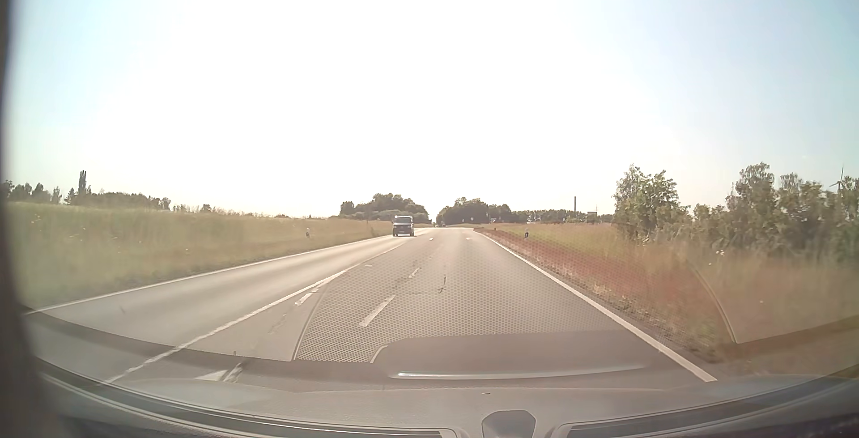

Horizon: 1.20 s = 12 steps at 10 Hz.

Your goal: Follow the waypoints while adhering to traffic rules and regulations

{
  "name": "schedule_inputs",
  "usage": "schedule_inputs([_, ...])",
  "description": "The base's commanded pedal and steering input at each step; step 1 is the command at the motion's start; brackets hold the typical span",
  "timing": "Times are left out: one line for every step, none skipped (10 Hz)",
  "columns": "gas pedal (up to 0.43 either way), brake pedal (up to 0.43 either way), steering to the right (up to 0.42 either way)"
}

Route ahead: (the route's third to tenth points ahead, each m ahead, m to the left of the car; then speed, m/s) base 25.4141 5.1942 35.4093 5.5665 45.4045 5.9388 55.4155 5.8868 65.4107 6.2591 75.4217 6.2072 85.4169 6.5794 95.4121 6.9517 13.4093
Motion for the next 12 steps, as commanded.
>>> schedule_inputs([0.189, 0.006, 0.004])
schedule_inputs([0.197, 0.006, 0.004])
schedule_inputs([0.197, 0.006, 0.003])
schedule_inputs([0.197, 0.006, 0.004])
schedule_inputs([0.197, 0.006, 0.004])
schedule_inputs([0.197, 0.006, 0.003])
schedule_inputs([0.197, 0.006, 0.003])
schedule_inputs([0.197, 0.006, 0.004])
schedule_inputs([0.197, 0.006, 0.003])
schedule_inputs([0.197, 0.006, 0.003])
schedule_inputs([0.197, 0.006, 0.003])
schedule_inputs([0.197, 0.006, 0.003])
